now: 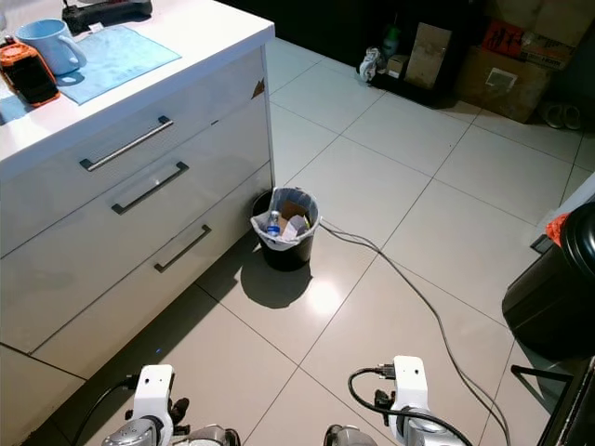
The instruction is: Kitchen organization
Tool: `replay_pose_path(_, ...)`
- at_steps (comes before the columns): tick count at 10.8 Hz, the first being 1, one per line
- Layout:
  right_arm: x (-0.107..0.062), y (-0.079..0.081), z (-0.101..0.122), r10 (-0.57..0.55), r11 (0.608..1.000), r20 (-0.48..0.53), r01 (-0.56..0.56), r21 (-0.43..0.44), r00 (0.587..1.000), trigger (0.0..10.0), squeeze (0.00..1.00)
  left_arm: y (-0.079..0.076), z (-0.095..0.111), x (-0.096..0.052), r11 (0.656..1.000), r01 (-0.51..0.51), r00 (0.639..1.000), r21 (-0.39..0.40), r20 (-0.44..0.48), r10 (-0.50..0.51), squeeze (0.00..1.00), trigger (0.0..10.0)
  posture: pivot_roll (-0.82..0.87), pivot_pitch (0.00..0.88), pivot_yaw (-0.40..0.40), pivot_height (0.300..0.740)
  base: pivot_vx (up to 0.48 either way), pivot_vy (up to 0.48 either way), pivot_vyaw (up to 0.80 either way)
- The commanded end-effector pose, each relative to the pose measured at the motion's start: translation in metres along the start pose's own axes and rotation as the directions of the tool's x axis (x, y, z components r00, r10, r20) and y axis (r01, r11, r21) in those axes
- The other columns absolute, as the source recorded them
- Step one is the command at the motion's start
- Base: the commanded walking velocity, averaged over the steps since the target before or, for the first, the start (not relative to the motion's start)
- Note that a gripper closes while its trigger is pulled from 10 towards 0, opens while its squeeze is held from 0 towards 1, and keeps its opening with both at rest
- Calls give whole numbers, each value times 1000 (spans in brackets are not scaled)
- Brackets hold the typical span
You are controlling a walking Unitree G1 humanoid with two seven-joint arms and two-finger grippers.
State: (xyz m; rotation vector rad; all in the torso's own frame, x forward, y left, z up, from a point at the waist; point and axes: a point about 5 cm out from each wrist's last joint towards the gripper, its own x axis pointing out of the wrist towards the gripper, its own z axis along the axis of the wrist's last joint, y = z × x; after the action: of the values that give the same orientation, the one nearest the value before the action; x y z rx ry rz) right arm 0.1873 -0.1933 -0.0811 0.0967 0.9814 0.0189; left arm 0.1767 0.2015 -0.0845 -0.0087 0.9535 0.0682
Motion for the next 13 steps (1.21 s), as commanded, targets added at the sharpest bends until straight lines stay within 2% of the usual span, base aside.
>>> replay_pose_path(1,-1,-2,-9,-4,1000,-32,4,-1,999,10000,0,2,-8,-2,1000,-13,1000,-8,-27,13,0,10000,69,134,-31,723,0,0,0)
replay_pose_path(13,-1,-2,-7,-1,1000,-33,1,-8,999,10000,0,2,-8,-1,1000,-8,1000,6,-29,8,0,10000,73,127,-37,723,0,0,0)
